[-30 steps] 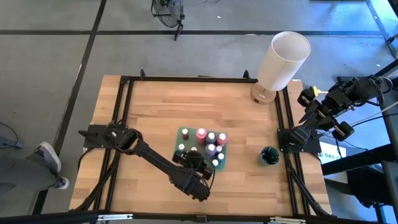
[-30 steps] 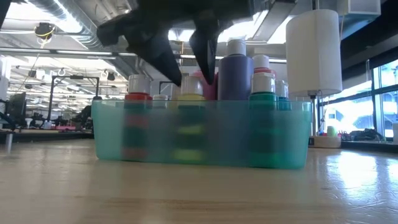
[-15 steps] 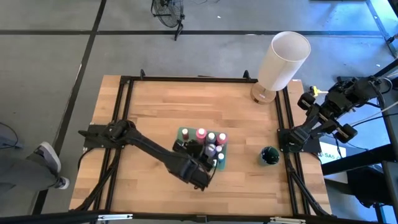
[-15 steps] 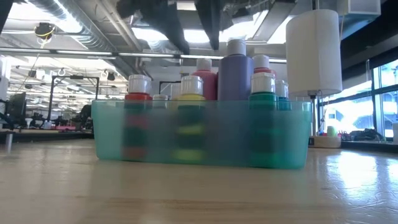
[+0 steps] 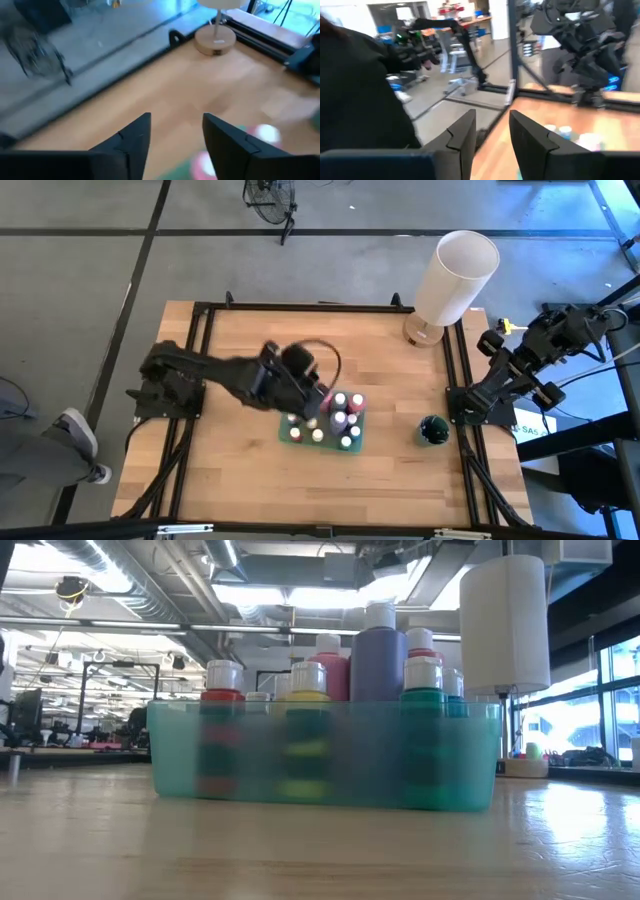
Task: Pick & Place Paint Supplies
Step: Return to Home Position
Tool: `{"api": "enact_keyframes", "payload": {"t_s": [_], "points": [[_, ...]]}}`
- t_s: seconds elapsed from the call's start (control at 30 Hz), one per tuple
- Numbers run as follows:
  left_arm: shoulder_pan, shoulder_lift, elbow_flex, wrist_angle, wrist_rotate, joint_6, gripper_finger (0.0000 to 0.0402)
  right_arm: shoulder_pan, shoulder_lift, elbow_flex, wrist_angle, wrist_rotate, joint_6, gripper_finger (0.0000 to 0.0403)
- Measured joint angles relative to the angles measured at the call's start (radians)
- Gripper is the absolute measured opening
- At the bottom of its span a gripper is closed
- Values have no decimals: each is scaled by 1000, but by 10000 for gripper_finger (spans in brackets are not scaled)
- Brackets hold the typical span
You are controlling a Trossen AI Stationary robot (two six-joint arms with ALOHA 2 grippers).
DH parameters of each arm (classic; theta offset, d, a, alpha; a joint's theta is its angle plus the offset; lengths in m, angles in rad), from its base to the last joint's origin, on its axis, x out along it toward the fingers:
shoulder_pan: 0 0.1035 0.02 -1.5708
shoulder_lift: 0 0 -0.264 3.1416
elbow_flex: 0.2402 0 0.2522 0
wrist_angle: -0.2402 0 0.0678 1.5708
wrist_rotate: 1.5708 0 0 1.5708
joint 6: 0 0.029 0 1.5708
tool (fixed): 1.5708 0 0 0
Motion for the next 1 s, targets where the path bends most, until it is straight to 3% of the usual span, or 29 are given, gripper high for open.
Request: {"api": "enact_keyframes", "payload": {"t_s": [0.13, 0.23, 0.33, 0.43, 0.6, 0.7, 0.8, 0.93, 1.0], "points": [[61, -73, 0, -9, -8, 251, 134, 0, -4, 7, -13, 79, -55, 98], [117, -117, 0, -12, -17, 369, 95, 0, -5, 39, -43, 124, -89, 54], [183, -142, 0, -42, -24, 474, 51, 0, -5, 97, -121, 236, -87, 10], [254, -159, 0, -142, -22, 515, 11, 0, -10, 182, -259, 352, -47, 4], [324, -230, -27, -175, -16, 560, 2, 0, -37, 266, -435, 348, -14, 3], [340, -326, -138, -100, -10, 642, 2, 0, -80, 236, -414, 348, -3, 2], [400, -486, -328, 67, 74, 733, 2, 0, -124, 157, -311, 351, -47, 2], [507, -730, -648, 414, 334, 855, 2, 0, -171, 33, -161, 364, -175, 1], [563, -834, -798, 575, 465, 863, 2, 0, -189, -21, -107, 433, -204, 1]]}}
